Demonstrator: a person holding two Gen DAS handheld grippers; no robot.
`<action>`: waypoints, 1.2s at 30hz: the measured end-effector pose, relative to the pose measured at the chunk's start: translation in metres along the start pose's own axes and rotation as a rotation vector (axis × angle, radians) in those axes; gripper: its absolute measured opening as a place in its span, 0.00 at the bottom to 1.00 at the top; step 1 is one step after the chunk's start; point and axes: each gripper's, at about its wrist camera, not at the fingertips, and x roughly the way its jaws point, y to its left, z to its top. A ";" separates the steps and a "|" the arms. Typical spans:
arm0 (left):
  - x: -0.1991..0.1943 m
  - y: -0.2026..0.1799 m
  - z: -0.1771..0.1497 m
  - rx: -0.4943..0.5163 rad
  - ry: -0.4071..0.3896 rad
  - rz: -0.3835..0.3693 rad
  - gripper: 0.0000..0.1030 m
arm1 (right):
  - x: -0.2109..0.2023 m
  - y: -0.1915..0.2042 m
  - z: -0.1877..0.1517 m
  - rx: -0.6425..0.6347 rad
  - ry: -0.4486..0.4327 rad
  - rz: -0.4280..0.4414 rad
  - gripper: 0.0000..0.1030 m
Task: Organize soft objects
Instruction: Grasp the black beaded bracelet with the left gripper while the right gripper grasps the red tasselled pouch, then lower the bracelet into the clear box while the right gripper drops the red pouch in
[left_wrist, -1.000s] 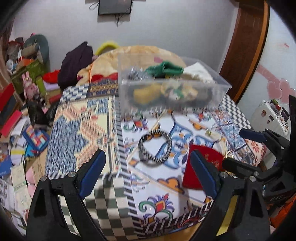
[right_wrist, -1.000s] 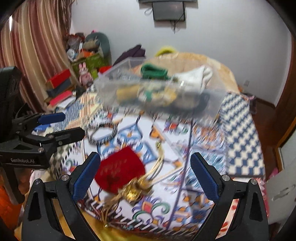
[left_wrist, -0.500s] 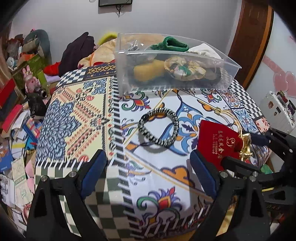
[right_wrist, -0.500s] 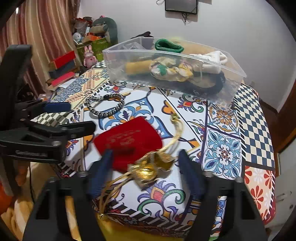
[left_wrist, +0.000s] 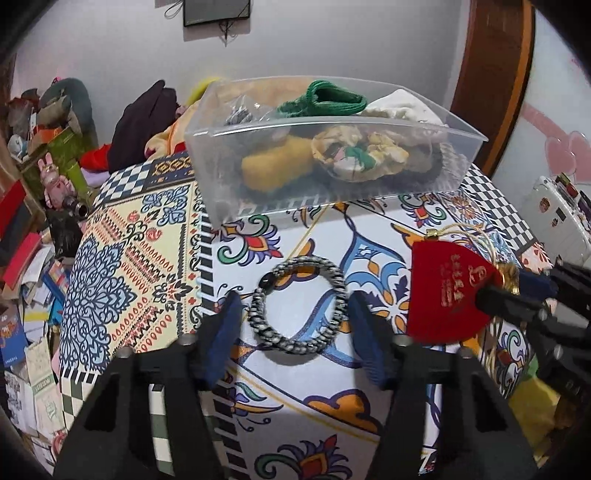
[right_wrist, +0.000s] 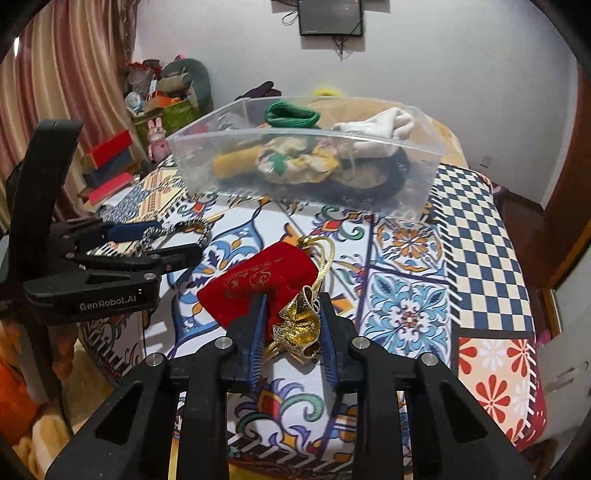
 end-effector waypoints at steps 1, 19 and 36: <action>-0.001 0.000 0.000 0.003 -0.003 -0.004 0.43 | -0.002 -0.001 0.001 0.002 -0.006 -0.001 0.22; -0.044 0.001 0.018 0.002 -0.112 -0.043 0.13 | -0.038 -0.028 0.051 0.044 -0.176 -0.044 0.19; -0.079 0.002 0.090 0.013 -0.323 -0.029 0.13 | -0.052 -0.028 0.110 0.023 -0.378 -0.081 0.19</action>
